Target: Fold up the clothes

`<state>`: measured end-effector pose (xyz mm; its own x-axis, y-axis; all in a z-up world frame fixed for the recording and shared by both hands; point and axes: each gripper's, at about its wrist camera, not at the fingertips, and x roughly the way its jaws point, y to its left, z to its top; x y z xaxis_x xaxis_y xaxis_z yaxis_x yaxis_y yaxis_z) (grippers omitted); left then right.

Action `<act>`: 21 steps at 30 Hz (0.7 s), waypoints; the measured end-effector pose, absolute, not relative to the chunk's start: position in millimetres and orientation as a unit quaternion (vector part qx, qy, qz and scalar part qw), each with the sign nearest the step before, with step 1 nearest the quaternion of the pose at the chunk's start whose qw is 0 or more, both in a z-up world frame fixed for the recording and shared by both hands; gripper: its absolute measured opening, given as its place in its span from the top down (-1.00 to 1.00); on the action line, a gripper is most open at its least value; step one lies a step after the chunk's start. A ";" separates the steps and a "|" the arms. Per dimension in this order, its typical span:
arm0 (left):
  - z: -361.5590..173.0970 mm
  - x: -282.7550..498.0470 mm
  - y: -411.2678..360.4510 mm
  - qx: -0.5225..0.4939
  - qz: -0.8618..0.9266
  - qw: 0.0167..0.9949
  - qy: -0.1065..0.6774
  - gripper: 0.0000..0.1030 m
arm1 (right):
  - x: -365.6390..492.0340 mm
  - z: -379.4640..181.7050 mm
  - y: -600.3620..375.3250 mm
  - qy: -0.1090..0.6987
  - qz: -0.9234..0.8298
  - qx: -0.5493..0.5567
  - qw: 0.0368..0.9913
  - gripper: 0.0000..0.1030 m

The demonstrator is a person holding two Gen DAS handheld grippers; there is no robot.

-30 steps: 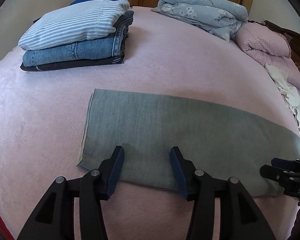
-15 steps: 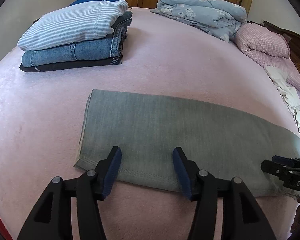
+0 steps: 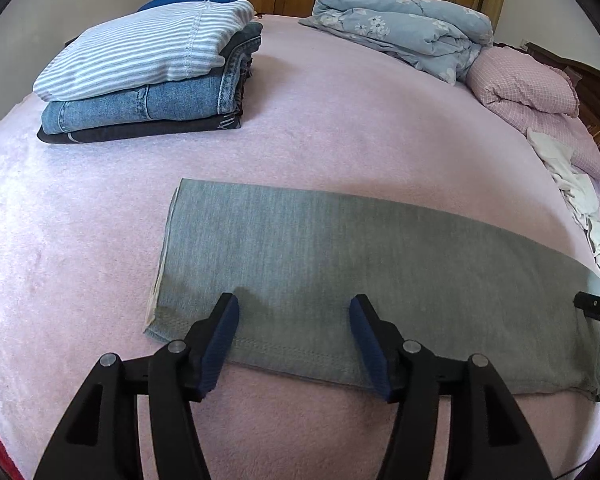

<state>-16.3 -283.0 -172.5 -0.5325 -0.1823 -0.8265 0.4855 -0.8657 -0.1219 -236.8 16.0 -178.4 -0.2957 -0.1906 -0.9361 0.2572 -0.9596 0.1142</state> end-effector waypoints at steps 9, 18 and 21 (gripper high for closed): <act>-172.1 -18.0 -282.0 0.444 -0.859 0.193 0.167 -0.12 | -239.2 -188.8 15.9 0.071 -0.797 0.584 0.137 -0.29; -171.8 -17.0 -281.6 0.444 -0.859 0.194 0.166 -0.13 | -206.4 -168.1 28.9 0.066 -0.804 0.569 0.159 -0.29; -171.8 -16.8 -281.3 0.443 -0.859 0.193 0.167 -0.15 | -203.1 -177.4 35.7 0.071 -0.794 0.583 0.155 -0.29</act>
<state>-16.8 -281.3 -171.8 -0.5322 -0.1843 -0.8263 0.4802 -0.8695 -0.1153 -203.1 35.7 -177.4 -0.2724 -0.1629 -0.9483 0.3283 -0.9422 0.0675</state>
